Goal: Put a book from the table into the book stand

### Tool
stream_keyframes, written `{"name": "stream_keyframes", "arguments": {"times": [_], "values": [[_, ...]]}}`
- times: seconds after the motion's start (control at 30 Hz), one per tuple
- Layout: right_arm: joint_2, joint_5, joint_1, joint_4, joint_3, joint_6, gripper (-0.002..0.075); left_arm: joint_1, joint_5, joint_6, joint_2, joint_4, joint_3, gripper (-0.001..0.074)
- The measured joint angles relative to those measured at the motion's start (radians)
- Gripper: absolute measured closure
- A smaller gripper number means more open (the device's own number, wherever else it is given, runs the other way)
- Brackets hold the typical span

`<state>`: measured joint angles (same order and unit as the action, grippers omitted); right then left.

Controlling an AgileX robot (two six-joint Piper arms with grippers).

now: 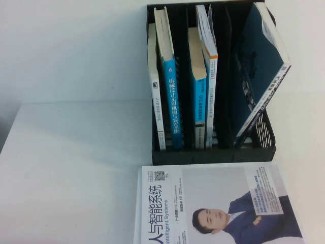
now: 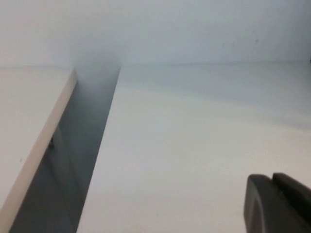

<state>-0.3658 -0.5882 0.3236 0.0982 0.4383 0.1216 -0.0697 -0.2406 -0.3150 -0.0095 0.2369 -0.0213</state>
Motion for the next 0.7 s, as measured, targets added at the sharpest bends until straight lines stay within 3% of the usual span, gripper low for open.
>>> {"name": "stream_keyframes", "arguments": {"times": [0.17,0.7], "values": [[0.0,-0.002,0.0,0.0,0.0,0.0,0.0729,0.004,-0.097,-0.064,0.0,-0.011,0.004,0.0738],[0.0,-0.004,0.0,0.002,0.0,0.0,0.0729,0.004,-0.102,-0.09,-0.001,-0.022,0.006,0.0738]]}}
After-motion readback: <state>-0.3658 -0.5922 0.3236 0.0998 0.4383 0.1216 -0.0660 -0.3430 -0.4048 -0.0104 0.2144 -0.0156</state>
